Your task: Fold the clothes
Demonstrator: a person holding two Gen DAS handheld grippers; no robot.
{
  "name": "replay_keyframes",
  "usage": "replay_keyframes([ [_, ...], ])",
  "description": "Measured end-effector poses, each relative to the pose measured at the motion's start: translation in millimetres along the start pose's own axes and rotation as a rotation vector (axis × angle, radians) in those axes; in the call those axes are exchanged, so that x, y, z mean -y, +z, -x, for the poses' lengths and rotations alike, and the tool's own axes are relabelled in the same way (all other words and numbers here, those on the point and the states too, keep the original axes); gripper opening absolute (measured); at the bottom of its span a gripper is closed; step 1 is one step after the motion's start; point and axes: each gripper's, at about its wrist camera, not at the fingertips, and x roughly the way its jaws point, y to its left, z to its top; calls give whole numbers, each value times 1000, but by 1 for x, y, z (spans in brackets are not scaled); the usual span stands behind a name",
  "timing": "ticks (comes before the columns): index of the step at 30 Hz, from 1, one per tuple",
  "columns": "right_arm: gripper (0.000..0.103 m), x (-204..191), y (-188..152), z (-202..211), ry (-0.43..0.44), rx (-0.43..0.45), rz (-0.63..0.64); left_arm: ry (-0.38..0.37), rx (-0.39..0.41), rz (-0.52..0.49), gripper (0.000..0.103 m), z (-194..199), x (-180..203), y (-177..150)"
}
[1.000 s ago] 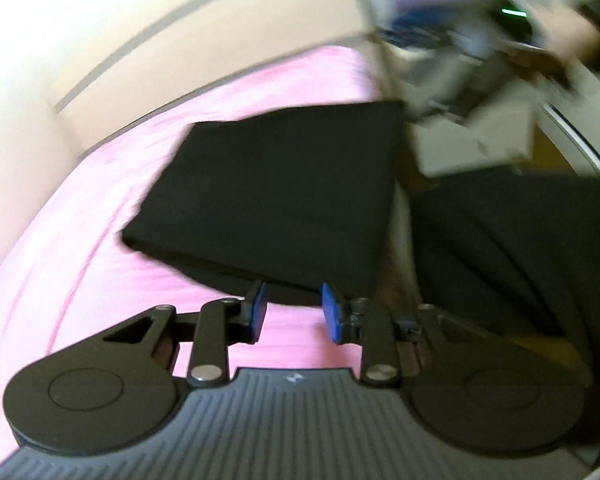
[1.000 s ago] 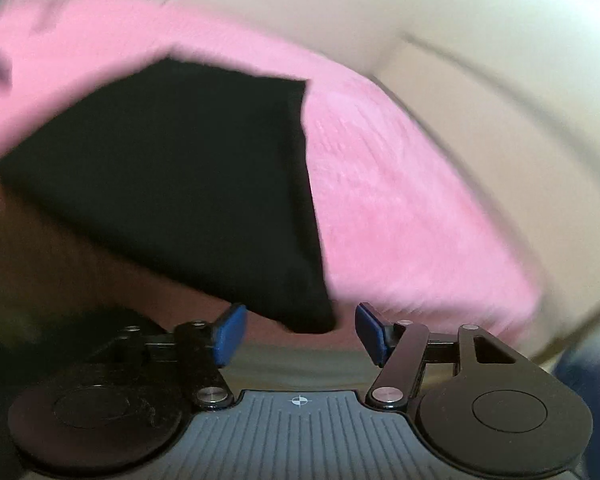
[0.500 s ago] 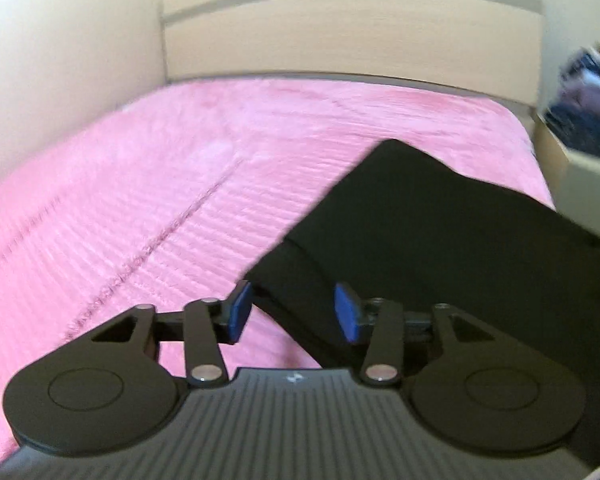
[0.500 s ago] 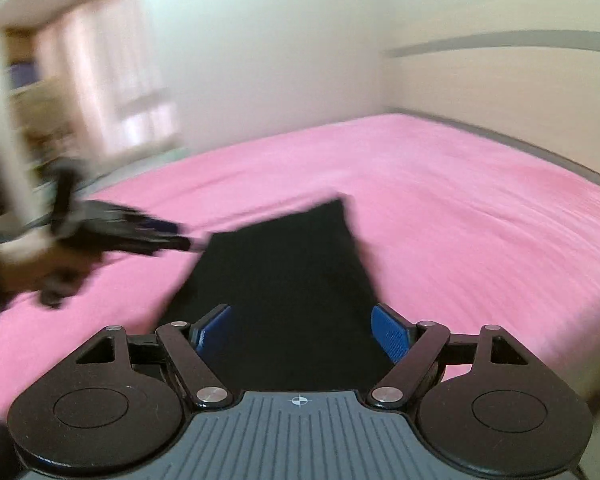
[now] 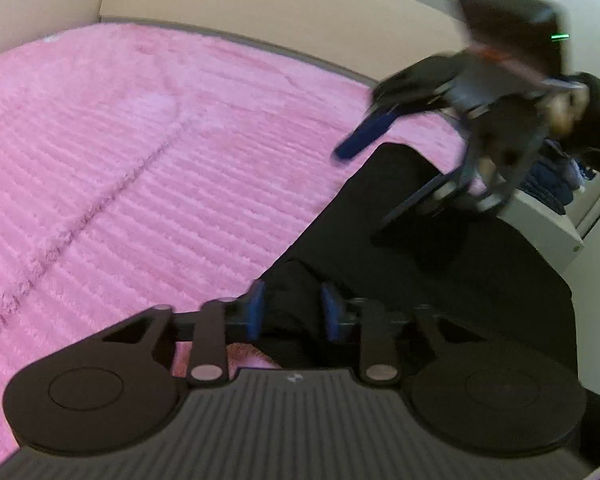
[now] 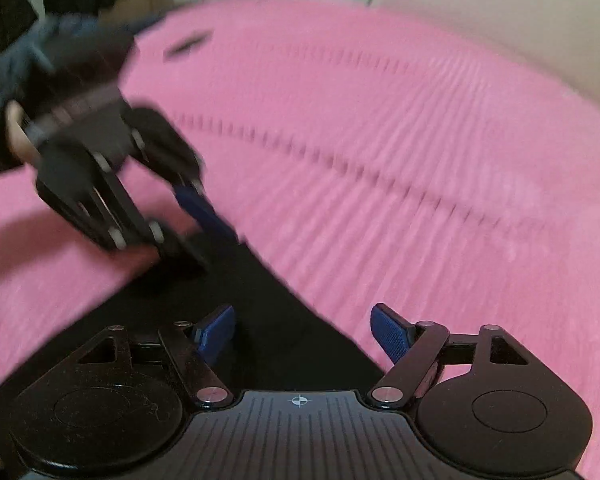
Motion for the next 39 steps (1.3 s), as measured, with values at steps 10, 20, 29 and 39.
replay_keyframes([
  [10, 4, 29, -55, 40, -45, 97, -206, -4, 39, 67, 15, 3, -6, -10],
  [20, 67, 40, -56, 33, -41, 94, -280, -7, 34, 137, 20, -1, -9, -15],
  [29, 19, 67, -93, 57, 45, 180, -494, -7, 86, 147, 14, 3, -6, -25],
  [39, 50, 77, -117, 50, 147, 287, -661, -38, 218, -11, 13, 24, 9, -26],
])
